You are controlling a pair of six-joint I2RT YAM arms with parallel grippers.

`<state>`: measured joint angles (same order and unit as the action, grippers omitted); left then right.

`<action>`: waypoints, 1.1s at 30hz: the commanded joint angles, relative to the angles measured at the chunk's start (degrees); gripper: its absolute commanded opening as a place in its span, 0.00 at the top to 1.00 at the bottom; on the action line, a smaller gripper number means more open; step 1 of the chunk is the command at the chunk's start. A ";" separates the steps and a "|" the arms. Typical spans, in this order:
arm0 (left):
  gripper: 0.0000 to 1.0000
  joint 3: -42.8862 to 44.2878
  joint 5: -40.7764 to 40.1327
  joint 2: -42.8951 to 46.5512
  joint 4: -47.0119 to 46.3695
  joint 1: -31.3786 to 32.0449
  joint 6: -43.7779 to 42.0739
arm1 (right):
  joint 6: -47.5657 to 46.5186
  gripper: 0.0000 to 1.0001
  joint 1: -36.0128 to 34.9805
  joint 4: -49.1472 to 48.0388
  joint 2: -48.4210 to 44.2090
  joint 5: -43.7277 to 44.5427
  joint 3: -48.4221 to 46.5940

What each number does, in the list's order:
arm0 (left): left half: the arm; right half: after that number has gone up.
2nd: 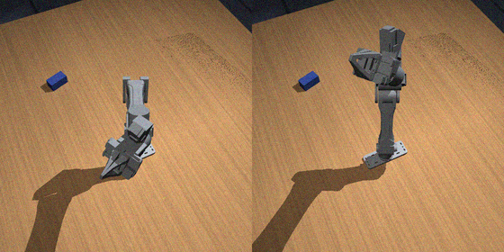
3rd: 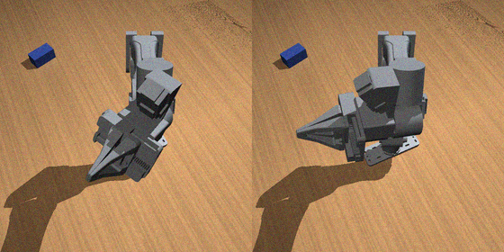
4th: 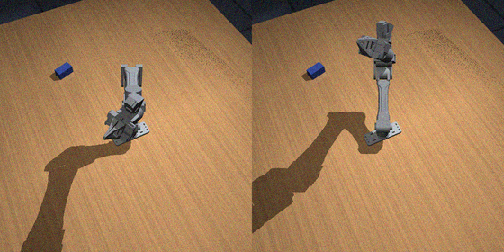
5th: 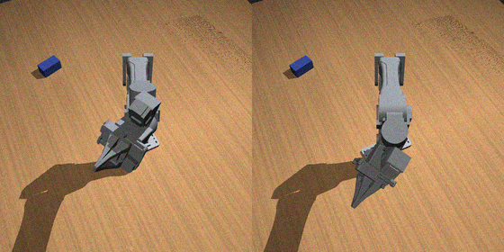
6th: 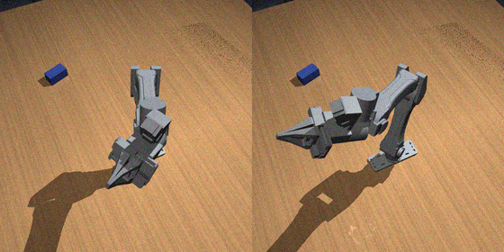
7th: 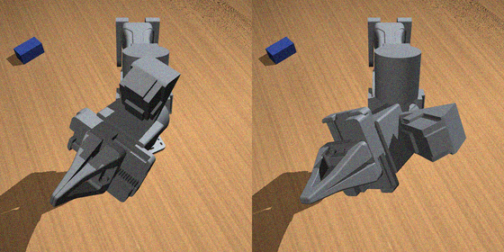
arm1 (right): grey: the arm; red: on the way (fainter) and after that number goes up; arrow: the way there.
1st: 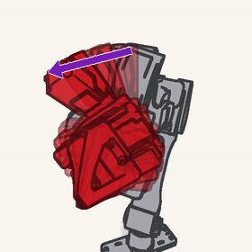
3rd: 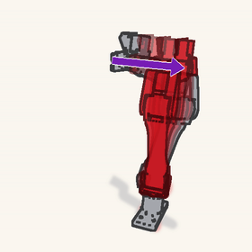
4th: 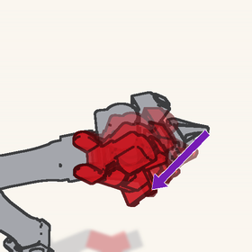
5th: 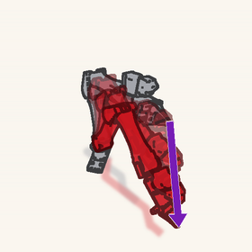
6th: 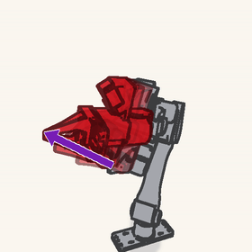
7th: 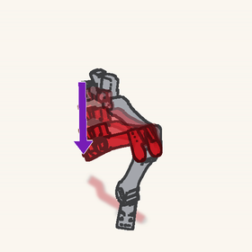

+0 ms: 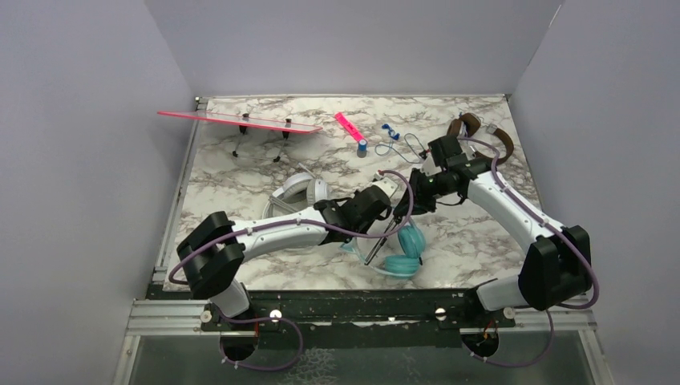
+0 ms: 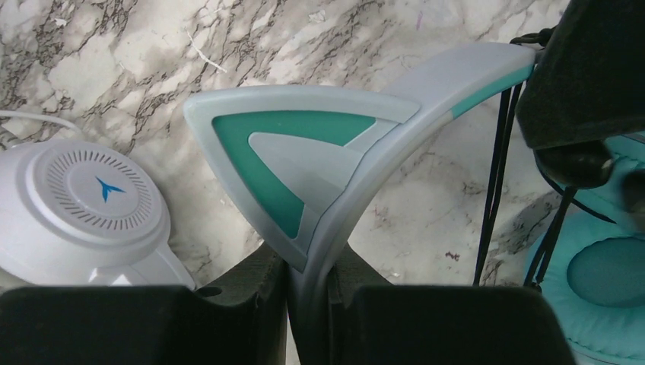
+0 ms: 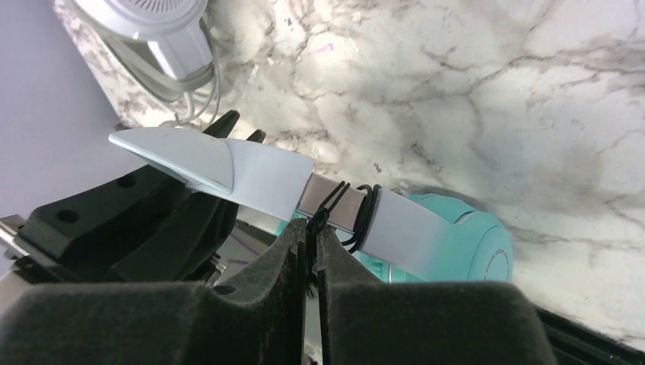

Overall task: Wrap the headphones
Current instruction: Wrap the headphones cable around the headphones.

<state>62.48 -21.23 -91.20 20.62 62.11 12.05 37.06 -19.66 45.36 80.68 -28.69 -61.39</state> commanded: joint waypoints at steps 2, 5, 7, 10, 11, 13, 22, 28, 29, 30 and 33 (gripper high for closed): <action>1.00 1.28 8.39 -0.50 -14.89 -0.90 7.33 | -3.15 0.84 0.15 -8.29 3.81 10.53 3.40; 1.00 0.72 10.36 -1.82 -16.64 -1.24 8.51 | -2.37 0.82 0.10 -11.22 4.56 11.62 4.77; 1.00 0.72 11.09 -2.73 -16.96 -1.37 9.05 | -2.19 0.82 0.15 -12.27 5.45 12.19 5.14; 1.00 0.23 11.05 -3.31 -17.37 -1.76 9.48 | -2.24 0.81 0.14 -13.07 6.64 12.57 5.82; 1.00 -0.15 11.04 -3.38 -17.74 -1.99 9.90 | -2.25 0.80 0.15 -13.29 6.75 12.81 6.10; 1.00 -0.59 11.41 -3.45 -18.45 -2.53 10.62 | -2.25 0.78 0.13 -13.80 6.87 12.91 6.53; 1.00 -1.48 11.48 -5.15 -20.32 -3.57 10.28 | -5.62 0.73 0.15 -11.97 8.13 14.69 4.31; 1.00 -4.22 11.89 -4.44 -25.87 -3.57 7.18 | -7.52 0.70 0.15 -9.95 7.40 14.72 3.13; 1.00 -4.76 11.61 -4.35 -26.67 -3.62 6.81 | -7.79 0.69 0.15 -9.85 7.23 14.45 3.20; 1.00 -5.15 11.34 -4.34 -27.06 -3.70 6.54 | -8.05 0.69 0.15 -9.59 7.05 14.09 3.28; 1.00 -6.22 10.70 -4.47 -28.32 -3.92 6.03 | -9.02 0.68 0.15 -8.30 7.26 14.17 3.07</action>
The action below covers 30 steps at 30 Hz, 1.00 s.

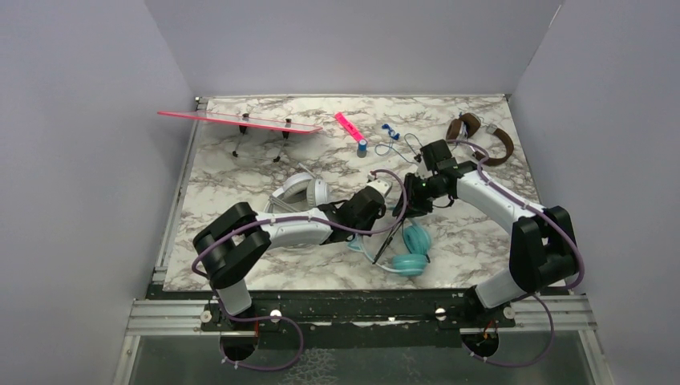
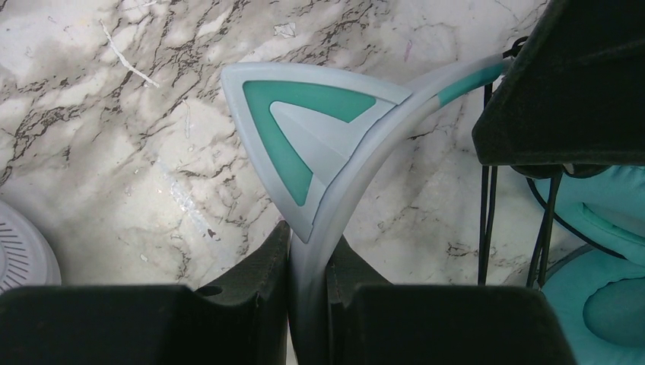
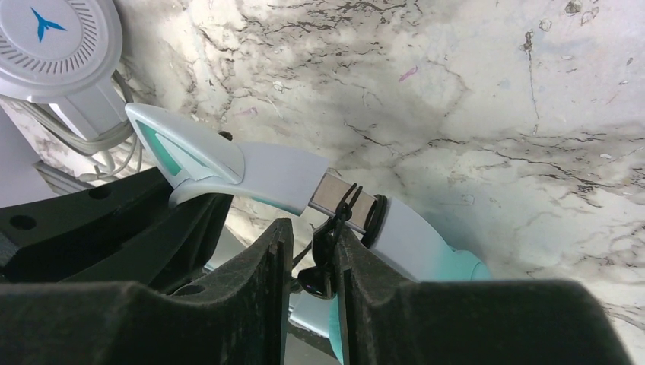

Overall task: Wrap the headphones
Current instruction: Wrap the headphones cable around the headphones.

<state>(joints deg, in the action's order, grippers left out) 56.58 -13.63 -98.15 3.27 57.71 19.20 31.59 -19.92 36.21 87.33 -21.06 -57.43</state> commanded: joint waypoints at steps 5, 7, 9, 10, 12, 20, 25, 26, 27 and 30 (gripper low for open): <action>1.00 -0.68 2.72 1.38 -11.83 -0.10 -1.69 | -4.35 0.66 0.38 2.99 1.45 7.47 -2.41; 1.00 -0.63 2.81 1.02 -12.19 -0.26 -1.74 | -3.48 0.66 0.41 4.60 2.12 8.68 -3.20; 1.00 -0.59 3.22 0.65 -12.57 -0.40 -1.59 | -2.89 0.65 0.41 5.53 2.71 9.12 -3.27; 1.00 -0.59 3.52 0.48 -12.75 -0.41 -1.45 | -2.41 0.65 0.34 6.04 2.95 9.57 -3.16; 1.00 -0.40 4.09 0.10 -12.88 -0.43 -1.01 | -1.22 0.64 0.32 6.50 2.83 10.30 -2.60; 1.00 0.58 4.84 -0.38 -12.13 -0.66 -0.80 | -1.98 0.57 0.29 7.56 0.02 12.91 -1.85; 1.00 -1.16 5.14 0.14 -13.68 -0.67 -1.81 | -3.71 0.53 0.31 8.06 0.21 13.32 -3.17; 1.00 -1.45 5.43 0.21 -14.00 -0.67 -2.13 | -3.77 0.53 0.26 7.87 0.02 13.06 -3.46; 1.00 -1.73 5.69 0.30 -14.33 -0.65 -2.30 | -3.92 0.53 0.31 7.93 -0.10 13.10 -3.99; 1.00 -1.91 5.73 0.66 -14.63 -0.67 -2.85 | -4.19 0.56 0.33 8.99 -0.71 13.35 -5.36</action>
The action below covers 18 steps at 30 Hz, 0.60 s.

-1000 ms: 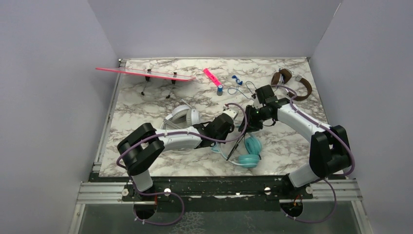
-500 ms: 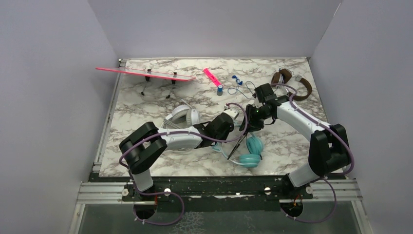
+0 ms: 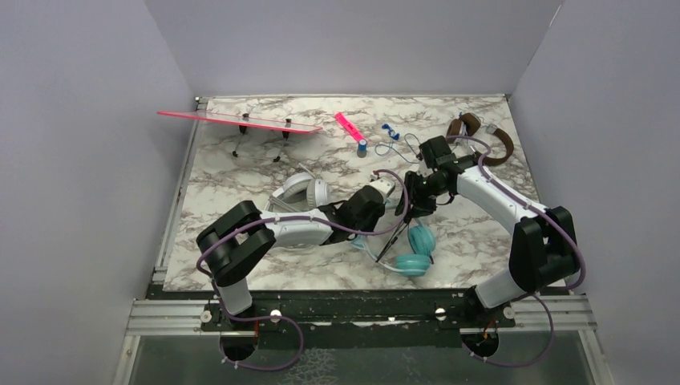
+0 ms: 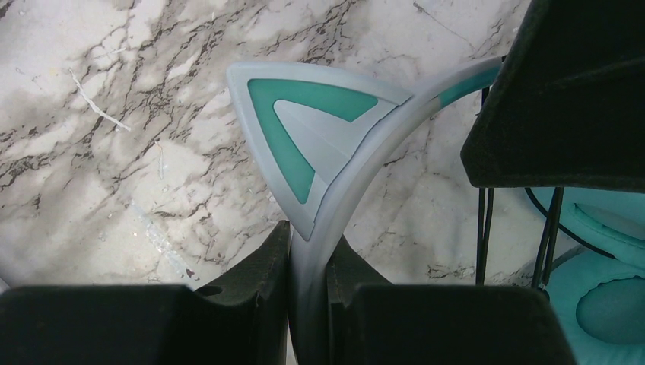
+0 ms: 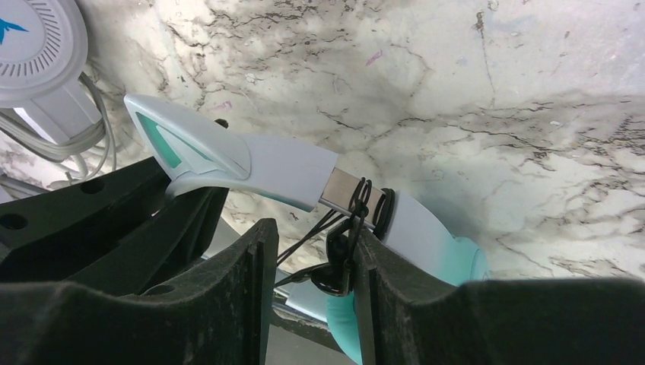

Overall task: Wrap the headphones
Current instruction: Wrap the headphones cable around the headphones.

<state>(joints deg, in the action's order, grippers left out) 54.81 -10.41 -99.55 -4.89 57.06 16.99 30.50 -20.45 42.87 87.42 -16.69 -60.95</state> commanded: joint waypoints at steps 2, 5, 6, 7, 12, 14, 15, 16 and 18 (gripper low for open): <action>1.00 -0.14 2.27 2.37 -6.44 0.01 -1.19 | -3.25 0.55 0.92 3.22 -1.30 9.02 -2.51; 1.00 -0.18 1.91 2.72 -5.96 -0.02 -1.52 | -2.59 0.56 0.94 4.09 -1.96 8.37 -2.84; 1.00 -0.40 1.87 2.88 -6.07 -0.02 -1.61 | -2.33 0.56 0.94 3.95 -2.18 7.91 -2.79; 1.00 -0.73 1.85 3.03 -6.48 -0.02 -1.76 | -2.18 0.56 1.00 4.19 -2.20 7.55 -3.16; 1.00 -2.58 1.58 4.45 -8.04 0.07 -2.05 | -1.85 0.55 1.42 5.47 -2.18 6.88 -3.86; 1.00 -2.88 1.18 4.91 -8.45 0.07 -2.13 | -1.92 0.55 1.38 6.01 -2.25 6.99 -3.58; 1.00 -3.02 0.98 5.02 -8.47 0.07 -2.14 | -2.00 0.55 1.42 6.34 -2.27 6.74 -3.46; 1.00 -2.95 0.81 5.06 -8.42 0.08 -2.12 | -2.10 0.55 1.38 6.56 -2.51 6.39 -3.29; 1.00 -2.94 0.39 4.97 -8.27 0.07 -2.07 | -2.19 0.55 1.45 6.44 -3.09 5.76 -3.07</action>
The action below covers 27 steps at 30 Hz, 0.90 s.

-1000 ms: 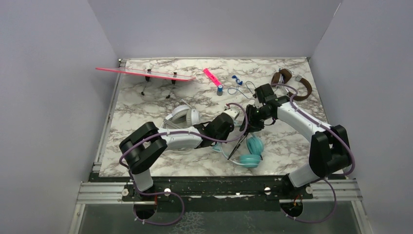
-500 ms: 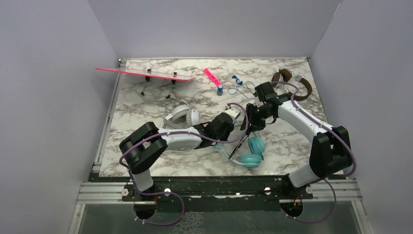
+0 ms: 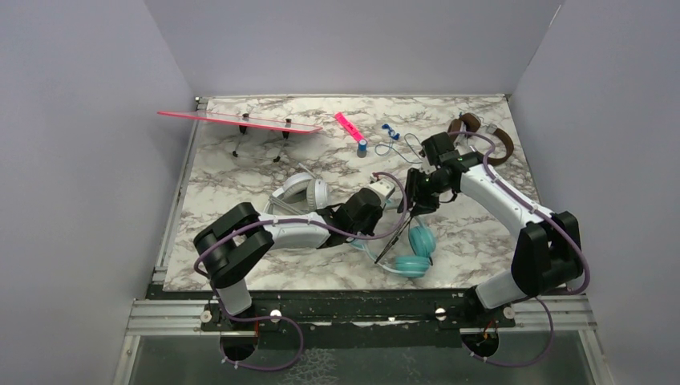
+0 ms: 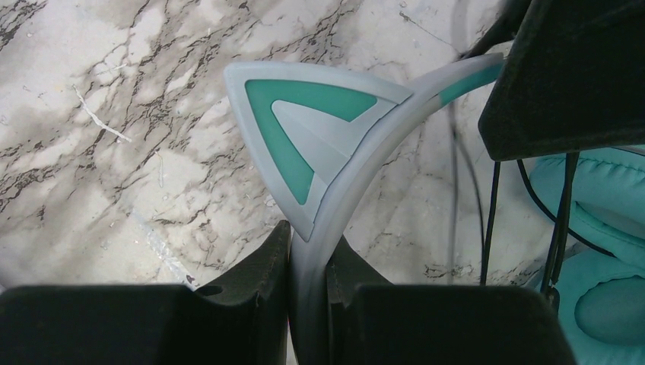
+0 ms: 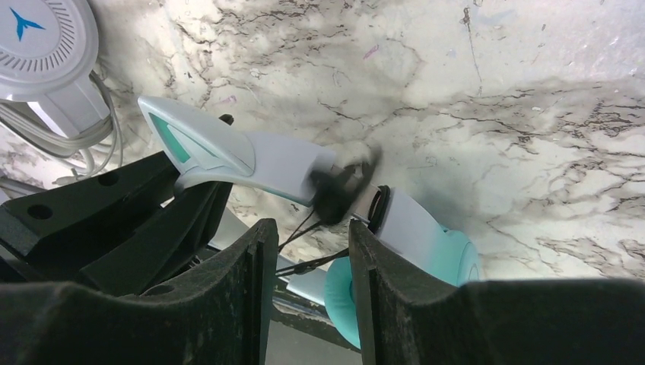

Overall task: Wrap the headphones
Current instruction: Wrap the headphones cable around the headphones.

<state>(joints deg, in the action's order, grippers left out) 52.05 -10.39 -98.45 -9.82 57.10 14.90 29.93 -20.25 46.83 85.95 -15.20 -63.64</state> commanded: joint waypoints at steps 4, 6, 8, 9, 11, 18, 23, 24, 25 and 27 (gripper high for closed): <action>1.00 0.09 0.97 3.48 -3.99 0.03 0.18 | -2.66 0.56 1.26 1.96 -0.27 3.56 -0.51; 1.00 0.32 0.97 3.29 -3.60 0.03 0.25 | -3.13 0.58 1.23 2.54 0.32 3.05 -1.61; 1.00 0.12 0.94 3.39 -3.29 -0.02 0.50 | -3.32 0.58 1.22 2.35 -0.63 2.73 -2.33; 1.00 -0.07 0.84 3.44 -3.35 -0.05 0.70 | -3.75 0.56 1.36 2.23 -1.22 2.90 -2.90; 1.00 0.24 0.46 2.89 -2.05 -0.14 1.14 | -6.43 0.54 3.62 1.98 -2.11 0.49 -4.09; 1.00 -0.92 0.88 2.38 -2.04 -0.14 2.21 | -13.95 0.45 17.32 3.14 1.84 -5.35 -9.23; 1.00 -1.20 0.56 2.11 -1.72 -0.14 3.24 | -13.53 0.45 17.35 0.94 4.63 -7.79 -6.67; 1.00 -0.93 0.57 1.75 -1.15 -0.14 3.51 | -13.47 0.44 17.35 0.03 4.86 -8.93 -5.70; 1.00 -0.46 0.44 1.20 0.10 -0.12 3.86 | -13.65 0.45 17.31 -0.18 5.21 -9.81 -5.20; 1.00 0.52 0.69 0.28 2.39 -0.19 4.17 | -13.27 0.45 17.31 -1.16 5.67 -11.15 -3.71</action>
<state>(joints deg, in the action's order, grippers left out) 50.78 -10.41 -98.41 -8.88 56.99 16.62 17.56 -2.74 47.22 90.35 -21.76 -69.78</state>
